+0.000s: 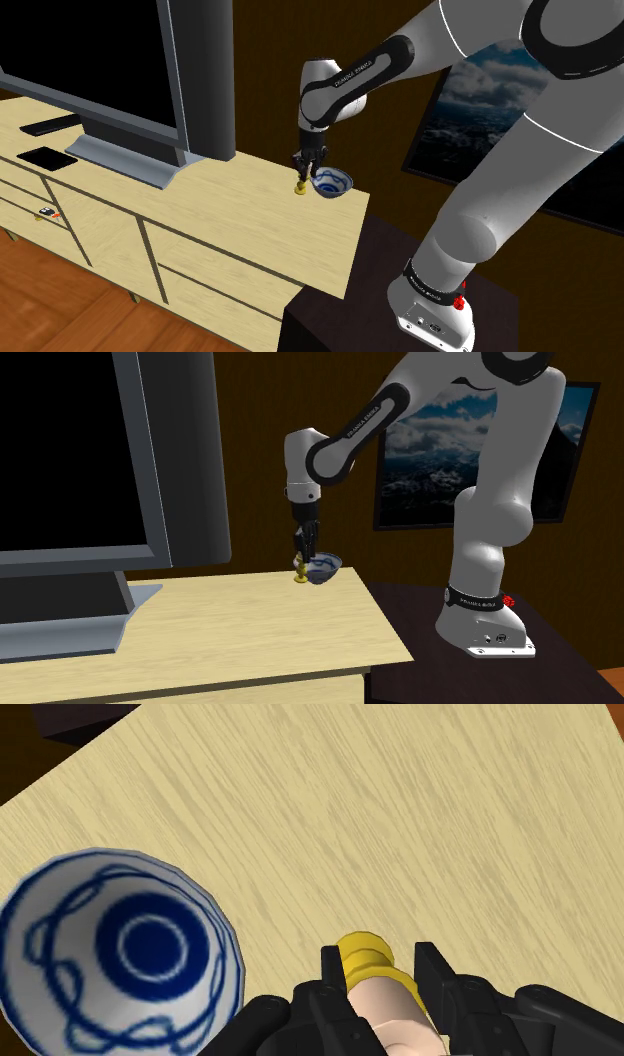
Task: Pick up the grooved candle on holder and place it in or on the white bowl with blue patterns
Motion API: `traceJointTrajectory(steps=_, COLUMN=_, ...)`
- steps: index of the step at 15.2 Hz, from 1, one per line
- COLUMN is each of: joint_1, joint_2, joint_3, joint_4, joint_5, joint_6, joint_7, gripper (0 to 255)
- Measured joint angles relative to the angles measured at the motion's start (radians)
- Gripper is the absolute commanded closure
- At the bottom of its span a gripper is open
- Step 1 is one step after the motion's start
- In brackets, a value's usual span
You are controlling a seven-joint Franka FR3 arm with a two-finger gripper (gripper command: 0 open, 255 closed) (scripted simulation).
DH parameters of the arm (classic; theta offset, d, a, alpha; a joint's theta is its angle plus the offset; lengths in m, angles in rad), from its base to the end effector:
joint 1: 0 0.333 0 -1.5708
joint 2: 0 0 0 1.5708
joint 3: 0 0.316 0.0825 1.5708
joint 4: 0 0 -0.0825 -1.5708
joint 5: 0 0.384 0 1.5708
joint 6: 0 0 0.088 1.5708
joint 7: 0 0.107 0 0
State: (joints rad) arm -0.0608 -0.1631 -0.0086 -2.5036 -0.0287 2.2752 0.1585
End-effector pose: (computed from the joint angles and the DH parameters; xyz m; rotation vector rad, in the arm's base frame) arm 0.4430 -0.0315 0.3377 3.1003 -0.3243 -0.1003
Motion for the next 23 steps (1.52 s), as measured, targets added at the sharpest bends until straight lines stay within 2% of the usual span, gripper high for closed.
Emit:
traceJointTrajectory(steps=11, joint_1=0.001, joint_2=-0.095, joint_3=0.002, joint_4=0.069, joint_5=0.003, joint_6=-0.163, joint_7=-0.002, gripper=255)
traceJointTrajectory(steps=18, joint_1=-0.070, joint_2=-0.105, joint_3=-0.096, joint_4=0.105, joint_5=-0.037, joint_6=-0.205, joint_7=-0.146, gripper=255)
traceJointTrajectory(steps=23, joint_1=-0.124, joint_2=-0.071, joint_3=-0.174, joint_4=0.172, joint_5=-0.061, joint_6=-0.232, joint_7=-0.267, gripper=255)
